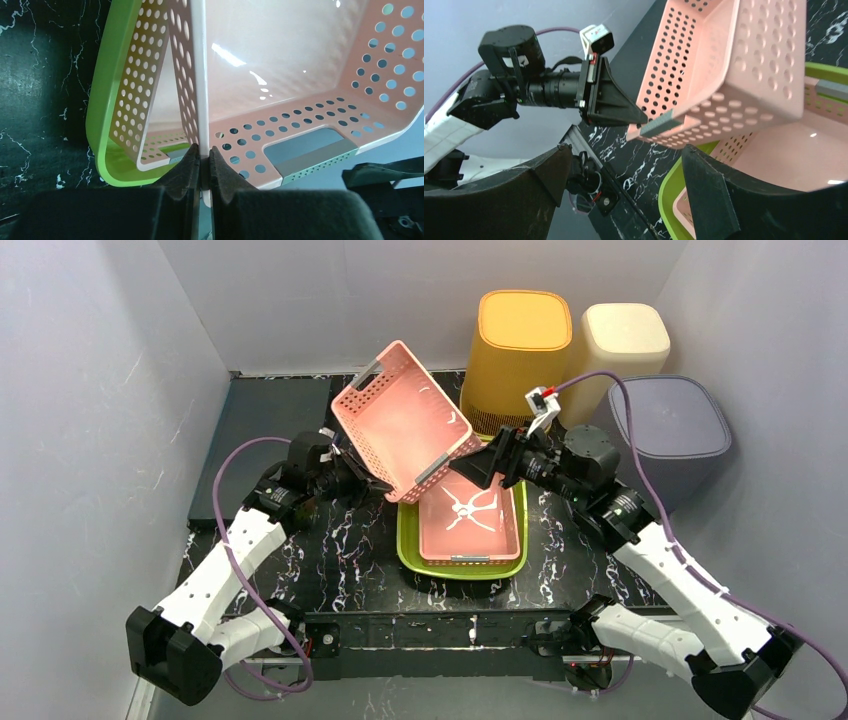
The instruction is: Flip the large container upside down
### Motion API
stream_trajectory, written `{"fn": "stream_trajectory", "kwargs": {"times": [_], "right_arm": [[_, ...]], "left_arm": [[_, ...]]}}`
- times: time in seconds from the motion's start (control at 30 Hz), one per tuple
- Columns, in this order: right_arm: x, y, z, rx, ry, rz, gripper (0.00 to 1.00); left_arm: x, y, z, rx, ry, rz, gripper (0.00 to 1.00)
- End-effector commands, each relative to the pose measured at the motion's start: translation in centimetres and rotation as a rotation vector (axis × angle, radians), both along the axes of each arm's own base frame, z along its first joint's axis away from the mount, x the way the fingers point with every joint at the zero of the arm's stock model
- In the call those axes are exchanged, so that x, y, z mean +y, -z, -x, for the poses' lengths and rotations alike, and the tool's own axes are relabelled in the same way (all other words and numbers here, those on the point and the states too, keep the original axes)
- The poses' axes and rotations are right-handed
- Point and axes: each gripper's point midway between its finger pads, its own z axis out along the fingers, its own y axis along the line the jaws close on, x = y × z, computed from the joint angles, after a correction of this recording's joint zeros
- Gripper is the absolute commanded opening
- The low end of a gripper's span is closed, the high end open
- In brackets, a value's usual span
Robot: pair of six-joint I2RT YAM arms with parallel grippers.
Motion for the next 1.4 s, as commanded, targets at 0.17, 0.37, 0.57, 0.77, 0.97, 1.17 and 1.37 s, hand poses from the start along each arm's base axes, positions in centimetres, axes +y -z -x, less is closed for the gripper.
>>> {"fn": "stream_trajectory", "kwargs": {"times": [0.17, 0.37, 0.57, 0.77, 0.97, 1.17, 1.37], "right_arm": [[4.2, 0.7, 1.2, -0.007, -0.144, -0.042, 0.83], [6.2, 0.7, 0.7, -0.018, -0.145, -0.110, 0.77], [5.7, 0.4, -0.8, -0.049, -0.051, -0.139, 0.68], [4.6, 0.9, -1.8, -0.026, 0.047, -0.184, 0.59], [5.4, 0.6, -1.9, 0.010, 0.024, -0.253, 0.51], [6.4, 0.2, -2.2, -0.003, 0.019, -0.283, 0.45], [7.2, 0.0, -2.1, -0.028, 0.027, -0.279, 0.39]], "left_arm": [[-1.0, -3.3, 0.0, -0.062, 0.030, 0.139, 0.00], [-1.9, -3.9, 0.2, -0.051, 0.048, 0.232, 0.00], [-2.0, -3.6, 0.6, -0.037, 0.041, 0.268, 0.00], [-2.3, -3.7, 0.7, -0.035, 0.042, 0.314, 0.00], [-2.8, -3.9, 0.6, -0.025, 0.056, 0.349, 0.00], [-2.8, -3.8, 0.5, -0.020, 0.049, 0.356, 0.00], [-2.8, -3.6, 0.4, -0.017, 0.038, 0.363, 0.00]]}}
